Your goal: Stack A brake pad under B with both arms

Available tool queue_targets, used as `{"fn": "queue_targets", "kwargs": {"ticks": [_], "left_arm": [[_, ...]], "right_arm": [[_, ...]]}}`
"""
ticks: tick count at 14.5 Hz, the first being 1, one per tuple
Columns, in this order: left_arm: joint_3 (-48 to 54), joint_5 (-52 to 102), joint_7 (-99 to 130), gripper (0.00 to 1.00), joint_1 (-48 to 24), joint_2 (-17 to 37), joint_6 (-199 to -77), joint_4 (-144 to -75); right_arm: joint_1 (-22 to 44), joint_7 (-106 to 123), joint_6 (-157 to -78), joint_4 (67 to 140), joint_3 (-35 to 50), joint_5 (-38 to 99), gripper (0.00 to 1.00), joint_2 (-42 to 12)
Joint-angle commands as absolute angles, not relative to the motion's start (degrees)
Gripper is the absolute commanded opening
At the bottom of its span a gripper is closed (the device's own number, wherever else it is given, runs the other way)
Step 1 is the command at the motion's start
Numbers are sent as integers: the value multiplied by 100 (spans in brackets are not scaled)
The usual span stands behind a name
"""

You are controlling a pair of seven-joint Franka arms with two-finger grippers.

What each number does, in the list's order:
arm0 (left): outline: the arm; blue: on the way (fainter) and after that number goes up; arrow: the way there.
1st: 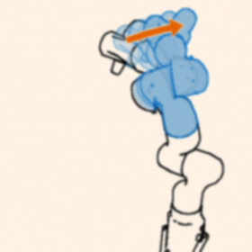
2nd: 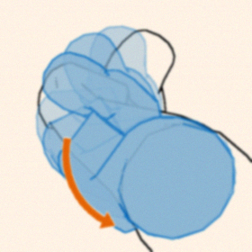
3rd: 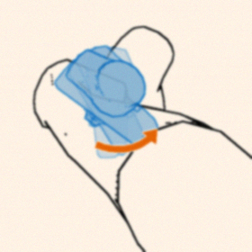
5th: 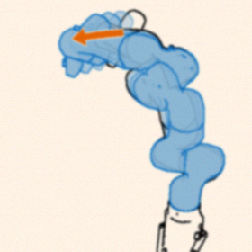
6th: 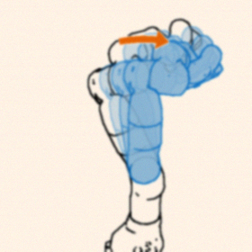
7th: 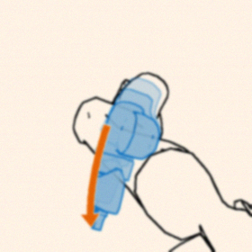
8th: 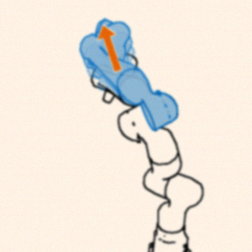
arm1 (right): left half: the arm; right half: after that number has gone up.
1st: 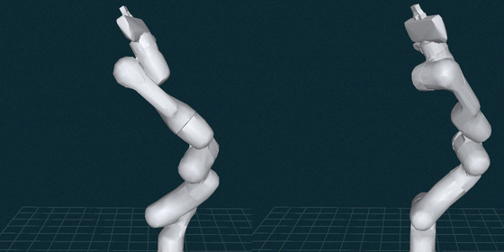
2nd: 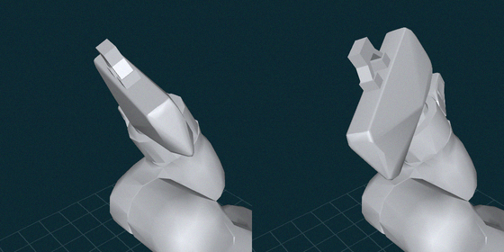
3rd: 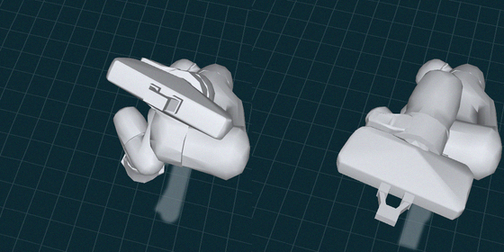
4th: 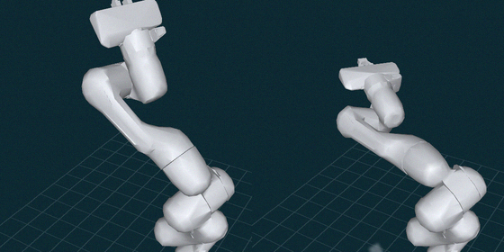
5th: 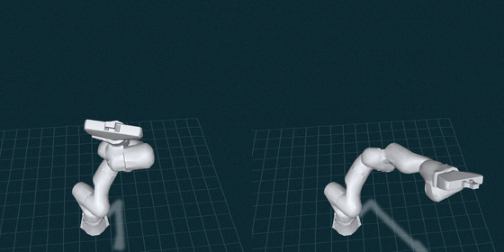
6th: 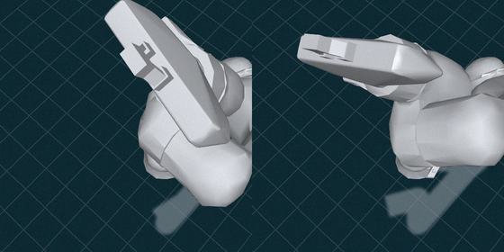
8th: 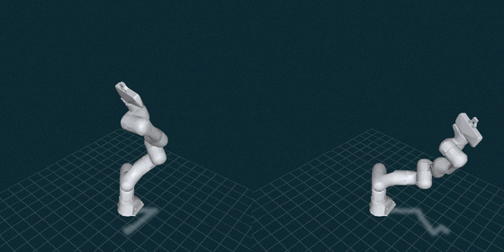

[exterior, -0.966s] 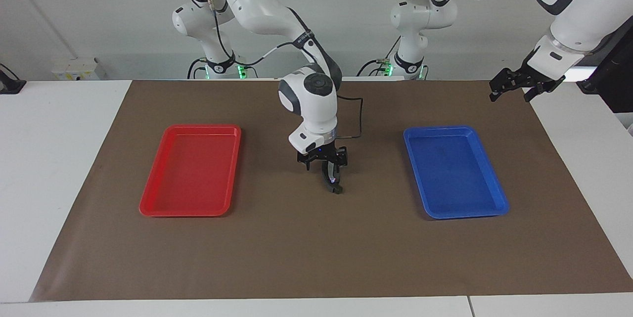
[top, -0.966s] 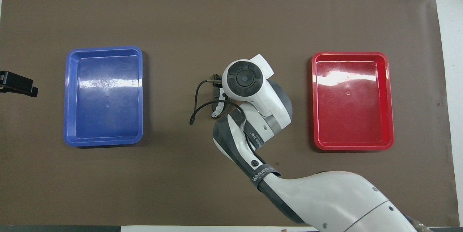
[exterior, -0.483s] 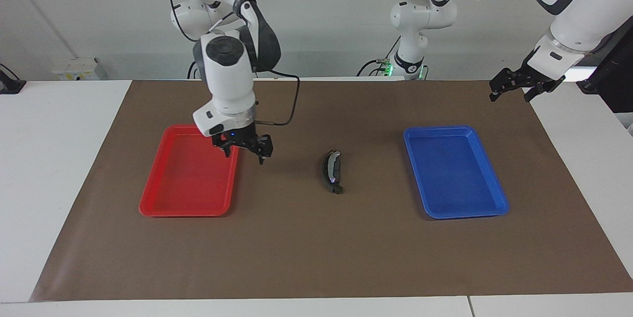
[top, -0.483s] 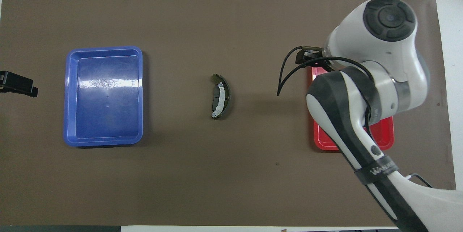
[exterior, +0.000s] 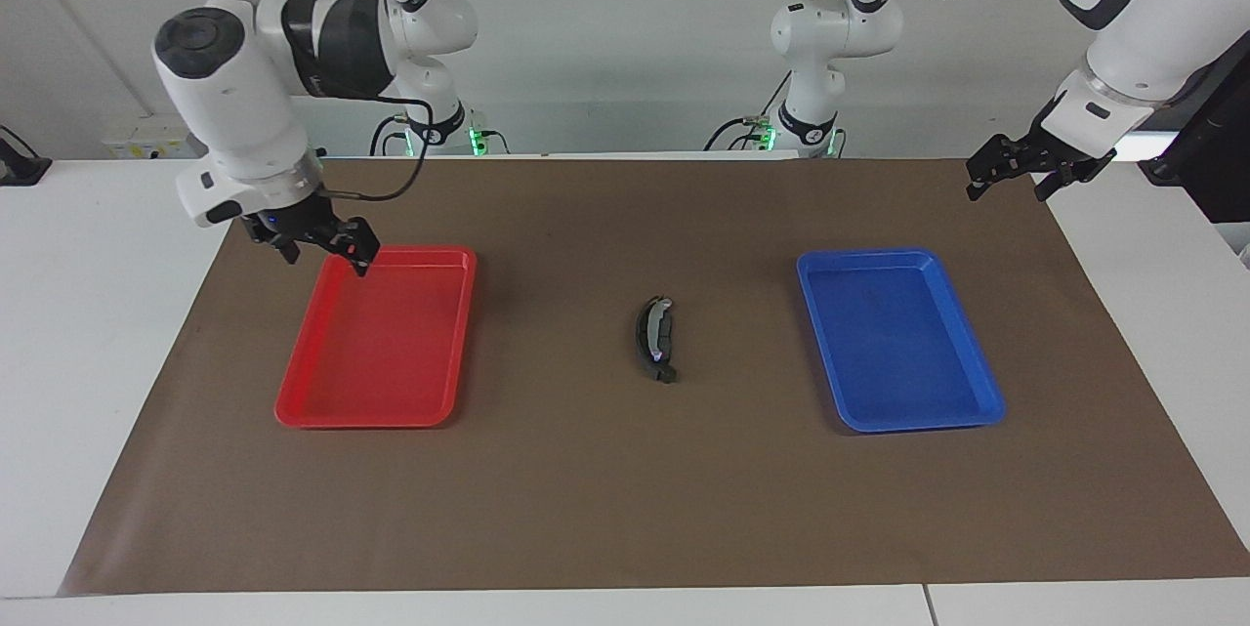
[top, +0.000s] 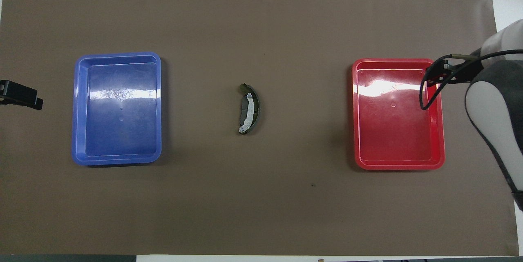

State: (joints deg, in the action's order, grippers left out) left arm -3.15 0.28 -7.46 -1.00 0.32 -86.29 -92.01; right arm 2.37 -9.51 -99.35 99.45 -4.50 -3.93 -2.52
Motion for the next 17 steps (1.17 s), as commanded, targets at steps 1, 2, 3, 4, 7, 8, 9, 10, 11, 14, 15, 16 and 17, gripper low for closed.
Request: {"fn": "queue_targets", "kwargs": {"ticks": [1, 2, 3, 4, 7, 8, 9, 10, 11, 14, 15, 16, 17], "left_arm": [[-308, -62, -782, 100, -79, -17, -8569, -9237], [-308, -62, -782, 100, -79, -18, -8569, -9237], [-308, -62, -782, 100, -79, -9, -8569, -9237], [-308, -62, -782, 100, -79, -17, -8569, -9237], [-308, -62, -782, 100, -79, -17, -8569, -9237], [-308, -62, -782, 100, -79, -9, -8569, -9237], [-308, -62, -782, 100, -79, -9, -8569, -9237], [-308, -62, -782, 100, -79, -17, -8569, -9237], [-308, -62, -782, 100, -79, -9, -8569, -9237], [-308, -62, -782, 100, -79, -18, -8569, -9237], [-308, -62, -782, 100, -79, -18, -8569, -9237], [-308, -62, -782, 100, -79, -9, -8569, -9237], [-308, -62, -782, 99, -79, -17, -8569, -9237]], "right_arm": [[-61, -642, -9941, 10310, -343, -369, 100, 201], [-27, -659, -9906, 10275, -343, -360, 100, 289], [8, -677, -9731, 10214, -325, -360, 100, 386], [26, -685, -9547, 10048, -290, -360, 100, 430], [53, -677, -8817, 9389, -255, -168, 100, 343], [44, -677, -8694, 9230, -255, -167, 100, 238], [44, -677, -8579, 9055, -264, -123, 100, 150], [44, -677, -8500, 8974, -255, -88, 100, 132], [53, -668, -8456, 8965, -255, -97, 100, 141], [53, -607, -8517, 8974, -255, -131, 100, 132], [61, -519, -8525, 8974, -246, -184, 100, 132], [105, -405, -8499, 8974, -246, -272, 100, 132], [149, -326, -8482, 8965, -246, -368, 100, 132]]}}
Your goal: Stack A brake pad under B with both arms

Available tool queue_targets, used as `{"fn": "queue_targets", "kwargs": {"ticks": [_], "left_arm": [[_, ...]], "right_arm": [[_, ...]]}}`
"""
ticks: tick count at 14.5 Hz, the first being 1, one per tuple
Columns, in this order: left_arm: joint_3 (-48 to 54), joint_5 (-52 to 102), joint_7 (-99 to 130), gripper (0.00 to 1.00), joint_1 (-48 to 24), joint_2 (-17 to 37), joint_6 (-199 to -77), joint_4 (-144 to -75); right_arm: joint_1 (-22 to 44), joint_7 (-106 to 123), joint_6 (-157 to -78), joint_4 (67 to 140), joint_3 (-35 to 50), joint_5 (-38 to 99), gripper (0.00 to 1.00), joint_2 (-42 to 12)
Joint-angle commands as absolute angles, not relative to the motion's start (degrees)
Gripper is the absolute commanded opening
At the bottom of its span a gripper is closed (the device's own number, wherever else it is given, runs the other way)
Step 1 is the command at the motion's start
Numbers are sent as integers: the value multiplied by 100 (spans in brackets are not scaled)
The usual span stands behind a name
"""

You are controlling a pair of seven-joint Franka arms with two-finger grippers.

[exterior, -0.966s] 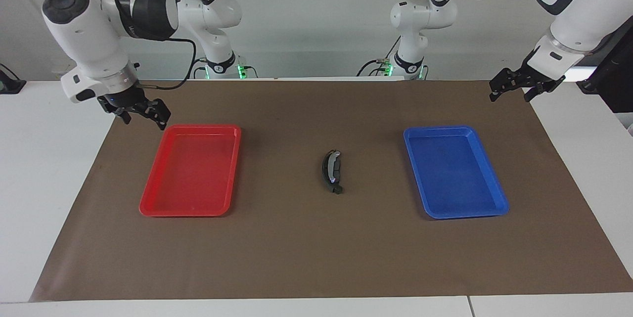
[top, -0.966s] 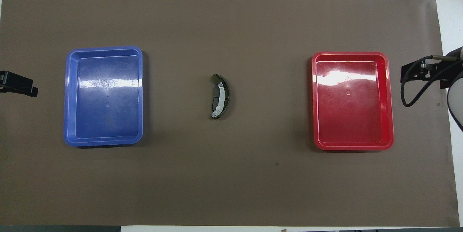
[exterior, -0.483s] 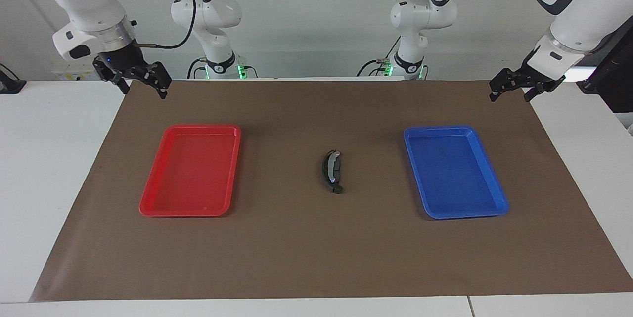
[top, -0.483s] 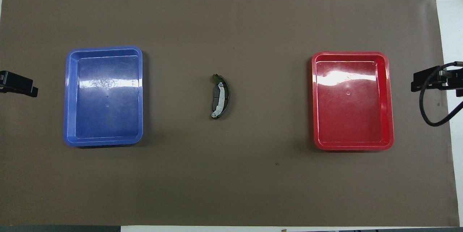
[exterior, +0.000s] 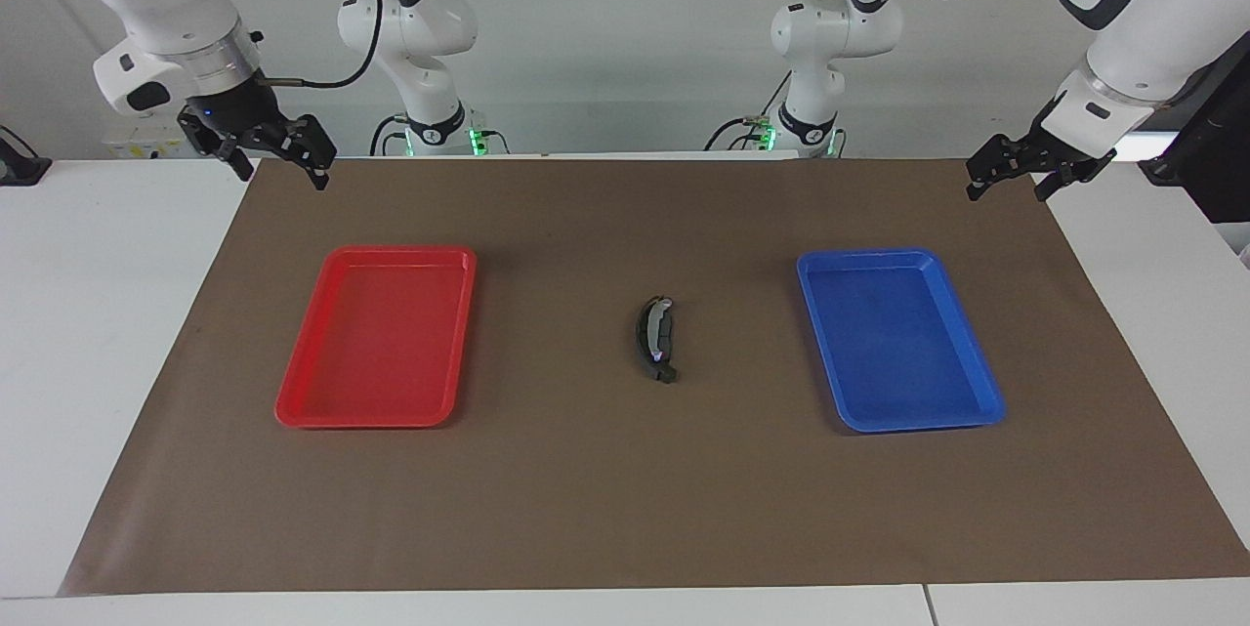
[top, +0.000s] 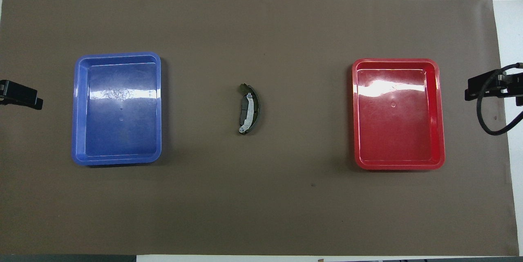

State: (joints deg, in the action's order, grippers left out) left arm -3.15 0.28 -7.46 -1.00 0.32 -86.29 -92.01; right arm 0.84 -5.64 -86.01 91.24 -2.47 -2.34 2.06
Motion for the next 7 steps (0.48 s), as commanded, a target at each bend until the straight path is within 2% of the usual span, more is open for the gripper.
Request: {"fn": "queue_targets", "kwargs": {"ticks": [1, 7], "left_arm": [[-308, -62, -782, 100, -79, -9, -8569, -9237], [-308, -62, -782, 100, -79, -9, -8569, -9237]], "right_arm": [[149, -299, -8473, 8930, -246, -369, 100, 132], [149, -343, -8358, 8798, -132, -62, 100, 70]]}}
